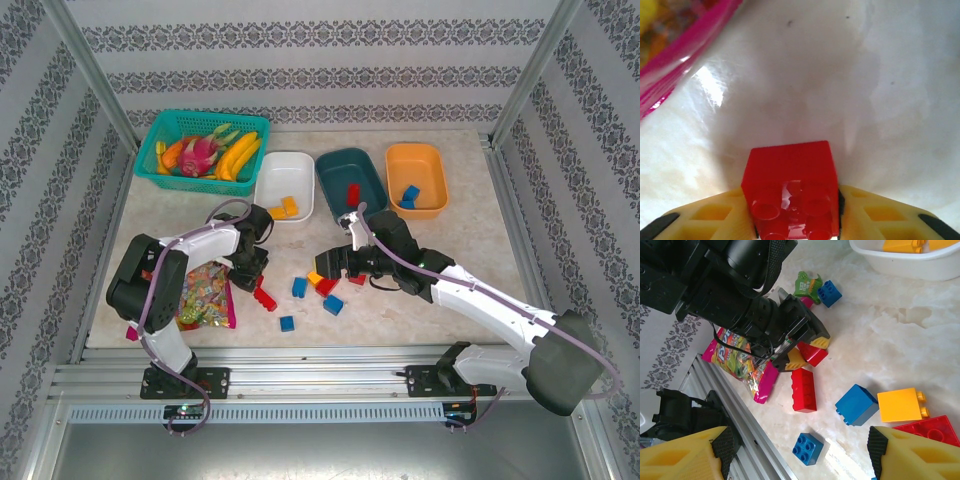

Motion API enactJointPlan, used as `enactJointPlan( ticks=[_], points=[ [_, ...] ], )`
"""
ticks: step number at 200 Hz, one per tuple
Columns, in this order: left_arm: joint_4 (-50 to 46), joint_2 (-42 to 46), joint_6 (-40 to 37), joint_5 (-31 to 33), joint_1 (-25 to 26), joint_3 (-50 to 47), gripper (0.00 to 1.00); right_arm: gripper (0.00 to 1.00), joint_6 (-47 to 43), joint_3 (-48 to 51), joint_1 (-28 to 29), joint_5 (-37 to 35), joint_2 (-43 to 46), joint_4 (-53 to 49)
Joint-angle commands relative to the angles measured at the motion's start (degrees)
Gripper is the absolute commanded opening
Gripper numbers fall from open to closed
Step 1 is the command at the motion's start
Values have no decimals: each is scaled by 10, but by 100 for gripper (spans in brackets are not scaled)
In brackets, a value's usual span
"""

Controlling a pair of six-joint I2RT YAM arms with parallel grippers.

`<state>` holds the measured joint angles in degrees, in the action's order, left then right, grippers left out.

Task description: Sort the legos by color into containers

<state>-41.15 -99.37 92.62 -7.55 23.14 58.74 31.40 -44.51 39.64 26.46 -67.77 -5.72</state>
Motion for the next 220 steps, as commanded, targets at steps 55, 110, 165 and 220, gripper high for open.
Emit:
enactJointPlan(
  ticks=[55,110,165,220],
  points=[
    [-26,43,-139,80,10,73,27,72,5,-48,-32,-60,33,-40],
    [-58,-43,-318,47,74,310,28,73,85,-36,-145,-137,88,13],
    [-99,-267,-452,-5,111,644,30,73,120,-38,-221,-150,91,2],
    [-90,-404,-470,-37,119,789,29,73,125,-19,-227,-146,120,-26]
  ],
)
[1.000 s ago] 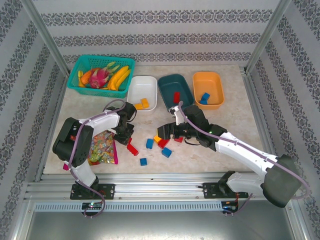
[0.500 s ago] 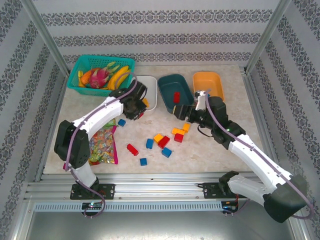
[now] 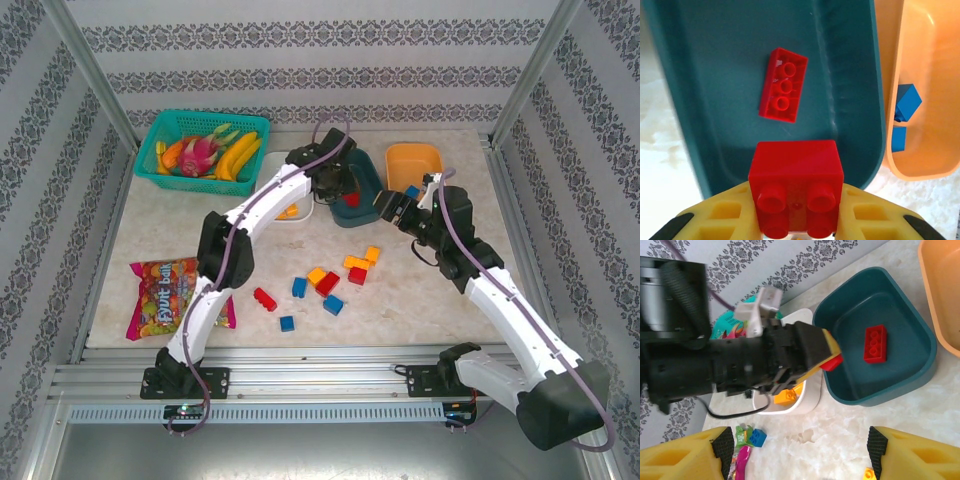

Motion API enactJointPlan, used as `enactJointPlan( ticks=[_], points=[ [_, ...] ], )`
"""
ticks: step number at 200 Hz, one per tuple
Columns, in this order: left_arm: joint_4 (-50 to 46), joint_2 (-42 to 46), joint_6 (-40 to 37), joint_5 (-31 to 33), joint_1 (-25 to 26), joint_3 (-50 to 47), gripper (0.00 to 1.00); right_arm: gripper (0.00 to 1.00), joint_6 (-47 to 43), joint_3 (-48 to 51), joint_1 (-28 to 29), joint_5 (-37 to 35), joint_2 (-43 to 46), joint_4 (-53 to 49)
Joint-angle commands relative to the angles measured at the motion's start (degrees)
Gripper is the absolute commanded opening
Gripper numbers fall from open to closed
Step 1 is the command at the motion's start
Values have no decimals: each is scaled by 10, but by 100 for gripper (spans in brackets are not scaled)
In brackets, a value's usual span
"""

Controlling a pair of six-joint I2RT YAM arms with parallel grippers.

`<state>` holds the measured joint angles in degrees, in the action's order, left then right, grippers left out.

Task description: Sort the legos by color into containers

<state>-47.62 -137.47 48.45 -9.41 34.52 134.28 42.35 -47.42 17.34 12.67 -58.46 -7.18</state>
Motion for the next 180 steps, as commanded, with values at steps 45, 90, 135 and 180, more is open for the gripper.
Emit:
enactJointPlan(
  ticks=[45,90,135,180],
  points=[
    [-35,-49,-28,-10,17,33,31,73,19,36,-10,-13,49,-23],
    [-35,-77,-27,9,21,38,33,73,25,39,-11,-6,44,-18],
    [-117,-106,-10,69,20,83,34,73,30,48,-11,2,46,-17],
    [-169,-109,-9,96,20,83,38,73,32,54,-10,2,51,-21]
  ],
)
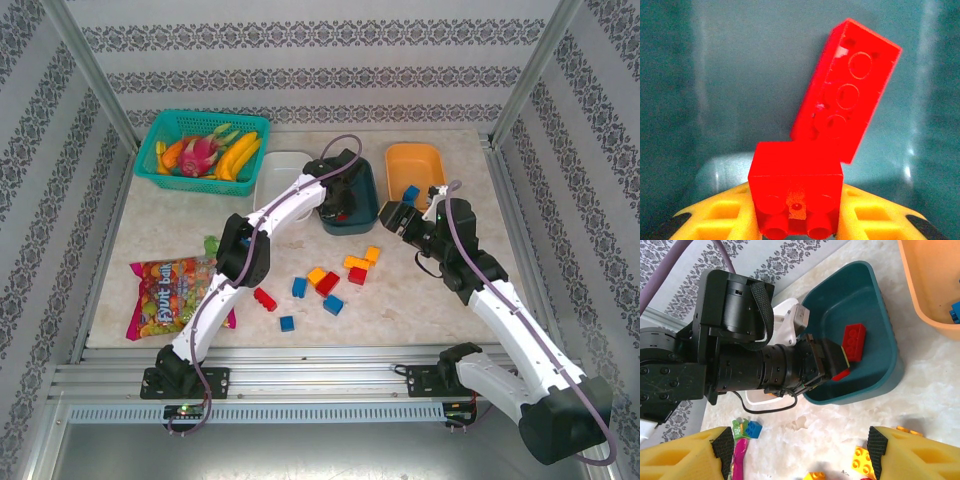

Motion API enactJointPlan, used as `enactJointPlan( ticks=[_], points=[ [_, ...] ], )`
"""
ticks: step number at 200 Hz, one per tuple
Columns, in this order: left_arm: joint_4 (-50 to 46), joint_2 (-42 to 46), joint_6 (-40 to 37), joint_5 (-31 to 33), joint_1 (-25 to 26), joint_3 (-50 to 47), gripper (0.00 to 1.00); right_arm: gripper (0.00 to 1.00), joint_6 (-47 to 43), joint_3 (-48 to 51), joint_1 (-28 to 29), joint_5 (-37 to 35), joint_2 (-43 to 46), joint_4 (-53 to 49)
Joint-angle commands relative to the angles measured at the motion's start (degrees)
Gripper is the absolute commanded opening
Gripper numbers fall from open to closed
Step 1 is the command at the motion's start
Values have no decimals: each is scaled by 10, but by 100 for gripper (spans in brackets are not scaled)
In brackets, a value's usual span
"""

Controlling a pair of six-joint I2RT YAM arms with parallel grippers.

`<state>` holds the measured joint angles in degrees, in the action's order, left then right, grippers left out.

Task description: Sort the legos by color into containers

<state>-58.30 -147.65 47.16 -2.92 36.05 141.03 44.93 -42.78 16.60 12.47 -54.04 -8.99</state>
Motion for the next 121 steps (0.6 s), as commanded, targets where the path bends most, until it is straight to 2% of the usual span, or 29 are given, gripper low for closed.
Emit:
enactJointPlan(
  ticks=[1,60,105,121],
  points=[
    [-62,-7,4,30,4,15,38,73,7,8,-3,4,7,-2],
    [-48,12,8,13,6,17,60,73,4,8,-3,8,5,-12],
    [-30,58,22,2,8,16,68,73,-14,-5,-3,-1,5,-28],
    [-25,80,31,5,9,16,68,73,-28,-15,-3,-4,4,-38]
  ],
)
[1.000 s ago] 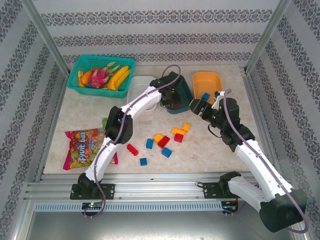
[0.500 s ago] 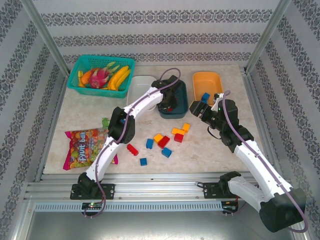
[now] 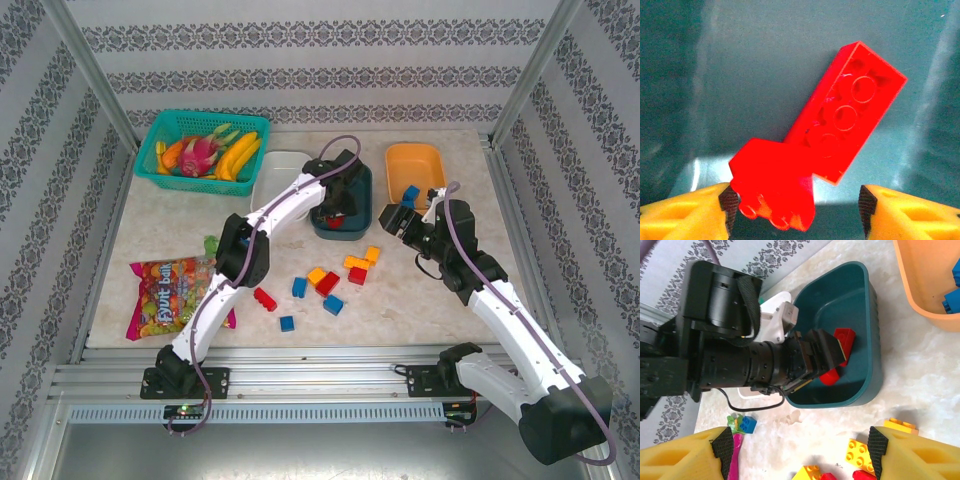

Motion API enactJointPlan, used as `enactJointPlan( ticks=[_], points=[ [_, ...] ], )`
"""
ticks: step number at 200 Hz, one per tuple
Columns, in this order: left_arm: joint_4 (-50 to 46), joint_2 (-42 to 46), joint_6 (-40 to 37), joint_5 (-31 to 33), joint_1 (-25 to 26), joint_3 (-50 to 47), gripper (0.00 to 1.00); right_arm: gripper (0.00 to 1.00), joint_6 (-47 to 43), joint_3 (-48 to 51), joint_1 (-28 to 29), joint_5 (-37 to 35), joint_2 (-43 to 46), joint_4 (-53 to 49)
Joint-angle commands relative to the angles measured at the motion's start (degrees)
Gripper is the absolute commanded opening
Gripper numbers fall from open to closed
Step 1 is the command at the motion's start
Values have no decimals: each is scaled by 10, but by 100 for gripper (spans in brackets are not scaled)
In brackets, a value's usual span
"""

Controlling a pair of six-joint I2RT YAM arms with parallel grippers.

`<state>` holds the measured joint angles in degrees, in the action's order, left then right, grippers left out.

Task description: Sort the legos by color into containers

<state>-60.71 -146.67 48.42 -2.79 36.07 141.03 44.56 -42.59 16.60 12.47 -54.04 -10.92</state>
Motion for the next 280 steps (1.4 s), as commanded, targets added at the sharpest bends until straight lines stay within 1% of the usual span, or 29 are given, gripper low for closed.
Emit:
enactJointPlan(
  ticks=[1,13,29,40,61,82,105,131,150,171,187,205,218,254,267,280],
  points=[
    [-2,72,18,5,9,16,68,73,-24,-18,-3,-4,4,-19],
    [-6,87,24,16,9,14,66,73,-30,-22,-3,-4,1,-24],
    [-17,94,28,27,8,14,58,73,-31,-21,-3,1,0,-25],
    [-19,93,29,23,5,14,54,73,-29,-17,-3,5,0,-23],
    [-9,85,26,5,2,14,52,73,-23,-11,-2,9,2,-22],
    [-9,86,27,2,1,13,51,72,-23,-7,2,7,10,-27],
    [-13,108,27,-3,2,11,53,72,-42,-15,10,1,18,-56],
    [-19,176,0,7,6,-24,63,72,-76,-30,28,-11,27,-103],
    [-19,257,-21,17,6,-110,67,72,-105,-41,53,-33,34,-129],
    [27,381,-27,22,5,-275,73,72,-128,-61,87,-54,31,-158],
    [61,477,-24,27,4,-407,77,72,-141,-77,123,-75,22,-183],
    [90,573,-24,27,3,-525,82,72,-149,-83,167,-93,8,-205],
    [105,634,-19,21,1,-603,82,71,-145,-83,191,-99,-6,-224],
    [127,773,-2,-2,1,-767,83,71,-154,-92,284,-99,-77,-272],
    [132,817,-2,-7,1,-809,83,71,-168,-93,314,-79,-112,-272],
    [137,852,-7,-20,1,-841,83,71,-185,-105,328,-47,-170,-281]
  ],
)
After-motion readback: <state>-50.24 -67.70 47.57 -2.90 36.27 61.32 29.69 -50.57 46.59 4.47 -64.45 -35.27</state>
